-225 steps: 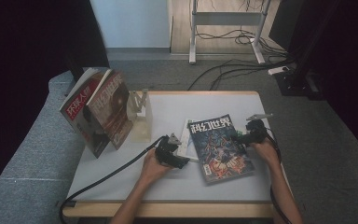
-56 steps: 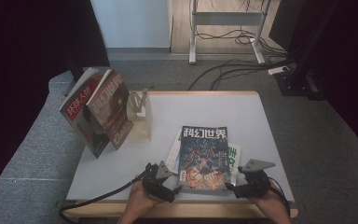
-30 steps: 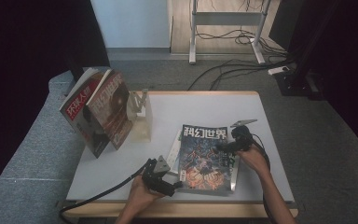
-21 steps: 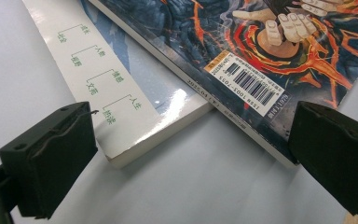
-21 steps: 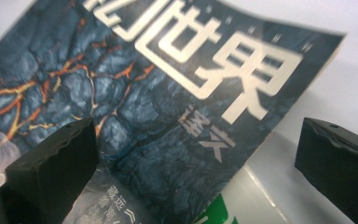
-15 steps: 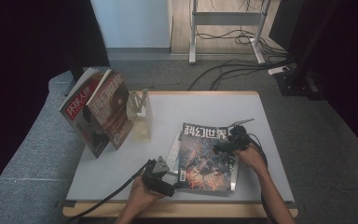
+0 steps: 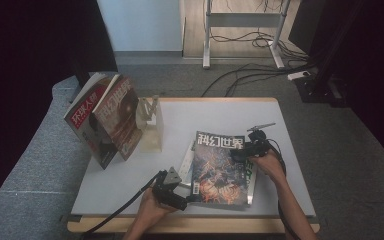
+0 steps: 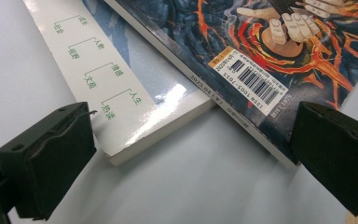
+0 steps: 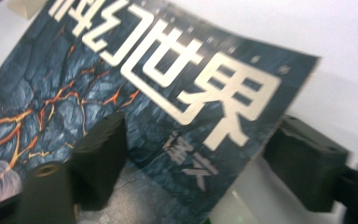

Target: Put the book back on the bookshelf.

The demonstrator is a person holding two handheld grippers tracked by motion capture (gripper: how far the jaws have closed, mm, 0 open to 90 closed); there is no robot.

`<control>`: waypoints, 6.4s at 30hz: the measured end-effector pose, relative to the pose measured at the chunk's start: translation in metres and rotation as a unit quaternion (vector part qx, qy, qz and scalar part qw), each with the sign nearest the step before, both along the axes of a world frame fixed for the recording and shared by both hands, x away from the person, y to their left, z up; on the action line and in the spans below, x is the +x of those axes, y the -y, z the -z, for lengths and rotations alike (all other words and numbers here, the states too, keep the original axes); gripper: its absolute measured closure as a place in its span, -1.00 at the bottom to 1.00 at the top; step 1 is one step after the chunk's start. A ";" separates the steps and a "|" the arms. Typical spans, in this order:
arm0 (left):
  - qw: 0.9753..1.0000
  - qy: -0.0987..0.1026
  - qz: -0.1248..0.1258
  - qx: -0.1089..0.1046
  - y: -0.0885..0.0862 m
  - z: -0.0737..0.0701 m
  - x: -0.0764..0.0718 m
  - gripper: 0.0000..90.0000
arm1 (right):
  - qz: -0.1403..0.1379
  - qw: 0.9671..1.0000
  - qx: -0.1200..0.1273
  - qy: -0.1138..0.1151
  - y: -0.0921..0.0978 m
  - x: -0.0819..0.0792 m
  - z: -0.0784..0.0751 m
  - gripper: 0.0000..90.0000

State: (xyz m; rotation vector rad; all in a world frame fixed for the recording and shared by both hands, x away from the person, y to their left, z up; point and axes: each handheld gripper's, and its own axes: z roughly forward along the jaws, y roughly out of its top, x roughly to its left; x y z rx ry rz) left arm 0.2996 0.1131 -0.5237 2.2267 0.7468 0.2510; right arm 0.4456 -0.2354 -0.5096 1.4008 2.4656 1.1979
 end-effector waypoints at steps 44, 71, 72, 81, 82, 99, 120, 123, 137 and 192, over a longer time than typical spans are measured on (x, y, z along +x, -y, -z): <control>0.997 -0.053 0.039 -0.027 0.018 -0.020 0.057 -0.64 | -0.013 0.992 0.016 0.124 -0.007 -0.016 -0.070 0.82; 0.992 -0.079 0.074 -0.058 0.036 -0.017 0.072 -0.35 | -0.040 0.985 0.045 0.164 -0.009 -0.031 -0.109 0.82; 0.993 -0.078 0.071 -0.057 0.035 -0.018 0.071 -0.32 | -0.040 0.985 0.045 0.164 -0.008 -0.031 -0.109 0.82; 0.995 -0.047 0.062 -0.062 0.029 -0.031 0.071 0.03 | -0.040 0.983 0.056 0.173 -0.005 -0.032 -0.116 0.82; 0.995 -0.044 0.063 -0.064 0.028 -0.033 0.071 0.07 | -0.038 0.982 0.056 0.175 -0.005 -0.032 -0.117 0.82; 0.992 -0.002 0.052 -0.116 0.009 -0.064 0.071 0.66 | -0.036 0.975 0.061 0.209 -0.002 -0.037 -0.141 0.82; 0.988 0.079 0.048 -0.120 0.006 -0.080 0.060 0.87 | -0.037 0.963 0.068 0.257 0.004 -0.051 -0.169 0.81; 0.988 0.096 0.043 -0.108 0.007 -0.079 0.057 0.86 | -0.040 0.962 0.071 0.262 0.004 -0.053 -0.169 0.81; 0.988 0.083 0.066 -0.112 0.007 -0.079 0.056 0.72 | -0.047 0.960 0.081 0.262 0.011 -0.059 -0.164 0.73; 0.985 0.117 0.073 -0.109 0.034 -0.193 0.082 0.81 | -0.059 0.959 0.081 0.265 0.013 -0.069 -0.164 0.70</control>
